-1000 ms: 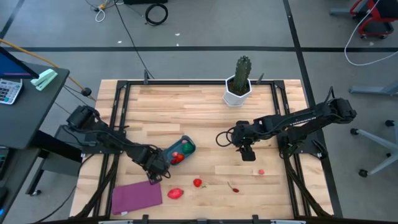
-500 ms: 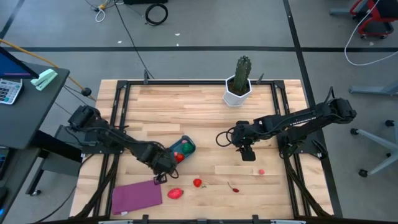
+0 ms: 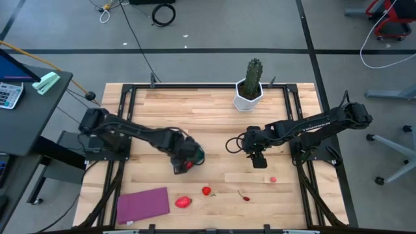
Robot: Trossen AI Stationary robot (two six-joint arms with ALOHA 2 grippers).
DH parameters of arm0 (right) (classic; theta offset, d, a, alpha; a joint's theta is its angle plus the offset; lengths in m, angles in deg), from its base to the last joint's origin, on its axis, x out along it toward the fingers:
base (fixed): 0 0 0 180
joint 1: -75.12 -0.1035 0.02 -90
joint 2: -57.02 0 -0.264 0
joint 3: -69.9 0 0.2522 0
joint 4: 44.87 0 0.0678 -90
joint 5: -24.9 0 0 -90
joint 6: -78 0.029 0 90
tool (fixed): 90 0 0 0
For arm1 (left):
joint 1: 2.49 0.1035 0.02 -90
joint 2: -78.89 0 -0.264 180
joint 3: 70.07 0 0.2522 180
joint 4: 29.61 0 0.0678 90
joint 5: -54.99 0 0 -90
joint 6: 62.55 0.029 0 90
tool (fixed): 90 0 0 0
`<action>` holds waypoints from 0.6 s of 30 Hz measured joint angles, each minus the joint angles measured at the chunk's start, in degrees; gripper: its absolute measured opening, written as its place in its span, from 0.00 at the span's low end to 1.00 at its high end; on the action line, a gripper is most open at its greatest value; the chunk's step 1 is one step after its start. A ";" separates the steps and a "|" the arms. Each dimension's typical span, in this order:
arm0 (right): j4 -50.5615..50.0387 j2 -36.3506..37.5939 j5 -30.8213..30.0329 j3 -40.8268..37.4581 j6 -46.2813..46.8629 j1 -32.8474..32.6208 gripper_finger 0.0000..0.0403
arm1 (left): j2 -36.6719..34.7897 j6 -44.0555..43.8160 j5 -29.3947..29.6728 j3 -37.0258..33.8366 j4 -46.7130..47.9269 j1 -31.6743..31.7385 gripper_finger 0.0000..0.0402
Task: Pick and placing Produce into tupperware
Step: Put the pink peach into the blue bin
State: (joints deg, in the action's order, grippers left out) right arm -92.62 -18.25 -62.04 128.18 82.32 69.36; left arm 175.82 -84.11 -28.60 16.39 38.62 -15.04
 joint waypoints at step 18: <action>4.82 0.00 0.78 0.00 1.35 -0.42 0.53 | 6.16 3.94 -2.50 1.22 -1.28 -1.40 0.54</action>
State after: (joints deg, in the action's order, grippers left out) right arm -87.79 -18.25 -61.26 128.18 83.68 68.94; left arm 181.98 -80.17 -31.09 17.62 37.34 -16.44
